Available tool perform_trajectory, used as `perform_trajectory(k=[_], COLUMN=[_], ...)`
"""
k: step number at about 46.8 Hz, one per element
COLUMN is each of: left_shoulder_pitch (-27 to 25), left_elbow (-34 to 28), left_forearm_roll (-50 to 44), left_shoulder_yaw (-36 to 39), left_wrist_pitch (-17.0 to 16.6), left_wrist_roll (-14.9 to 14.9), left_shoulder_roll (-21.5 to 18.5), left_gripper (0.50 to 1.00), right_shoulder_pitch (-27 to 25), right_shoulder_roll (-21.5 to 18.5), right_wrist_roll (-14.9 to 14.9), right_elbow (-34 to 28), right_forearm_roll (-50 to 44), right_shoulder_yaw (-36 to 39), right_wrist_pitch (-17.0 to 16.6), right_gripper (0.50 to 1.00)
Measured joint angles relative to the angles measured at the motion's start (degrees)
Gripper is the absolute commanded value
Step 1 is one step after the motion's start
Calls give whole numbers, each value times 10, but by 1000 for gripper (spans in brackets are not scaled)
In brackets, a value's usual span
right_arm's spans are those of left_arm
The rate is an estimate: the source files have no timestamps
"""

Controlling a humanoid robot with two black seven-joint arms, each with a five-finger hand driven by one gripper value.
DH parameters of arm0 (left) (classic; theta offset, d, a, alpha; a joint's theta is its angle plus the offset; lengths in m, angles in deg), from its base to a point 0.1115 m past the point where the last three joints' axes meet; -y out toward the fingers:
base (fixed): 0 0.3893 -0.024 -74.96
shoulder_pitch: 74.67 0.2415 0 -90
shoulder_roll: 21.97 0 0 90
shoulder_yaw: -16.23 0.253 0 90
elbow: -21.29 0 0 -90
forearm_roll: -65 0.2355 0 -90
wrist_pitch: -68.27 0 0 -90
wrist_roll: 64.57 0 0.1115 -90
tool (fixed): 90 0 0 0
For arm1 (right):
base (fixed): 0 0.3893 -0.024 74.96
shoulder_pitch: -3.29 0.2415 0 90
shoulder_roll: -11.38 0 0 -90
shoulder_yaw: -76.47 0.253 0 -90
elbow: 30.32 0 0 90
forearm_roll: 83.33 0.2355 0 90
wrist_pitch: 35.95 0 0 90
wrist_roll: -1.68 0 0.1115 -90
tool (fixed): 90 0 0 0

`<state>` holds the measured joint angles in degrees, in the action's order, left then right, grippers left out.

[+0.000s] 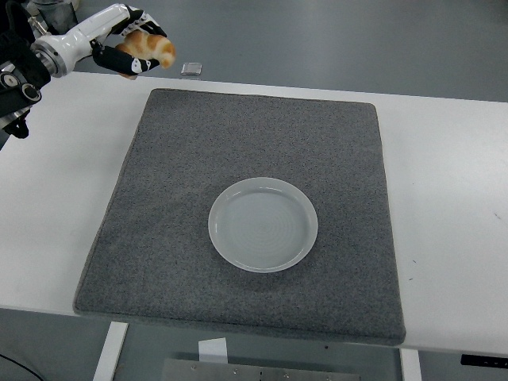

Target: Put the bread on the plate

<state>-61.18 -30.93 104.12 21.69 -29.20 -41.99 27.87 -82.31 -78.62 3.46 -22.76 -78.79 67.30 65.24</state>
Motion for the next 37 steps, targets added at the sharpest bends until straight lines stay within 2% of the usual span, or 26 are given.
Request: perform_trajectory(k=[8,22,30,37], left_shoulder_pitch=[-62,-150,-174,-179], left_elbow=[-5,-17,-85,-182], left_forearm_roll=[4,8,8,9], left_shoulder_yaw=[4,35,43,45], left_wrist_pitch=[3,0,-15,-53], left_wrist_roll=[-5,-16,-49,-66], left_shoulder_roll=[11,91,106,103], left_gripper=[500,500,500,500], right_shoulder_pitch=[0,0,0,0], right_shoulder_roll=[0,0,0,0], right_wrist_roll=[0,0,0,0], right_elbow=[0,0,0,0], right_forearm_roll=[0,0,0,0], right_shoulder_yaw=[0,-1,-1,-1], right_wrist_pitch=[0,0,1,0], right_gripper=[952,952,952,952])
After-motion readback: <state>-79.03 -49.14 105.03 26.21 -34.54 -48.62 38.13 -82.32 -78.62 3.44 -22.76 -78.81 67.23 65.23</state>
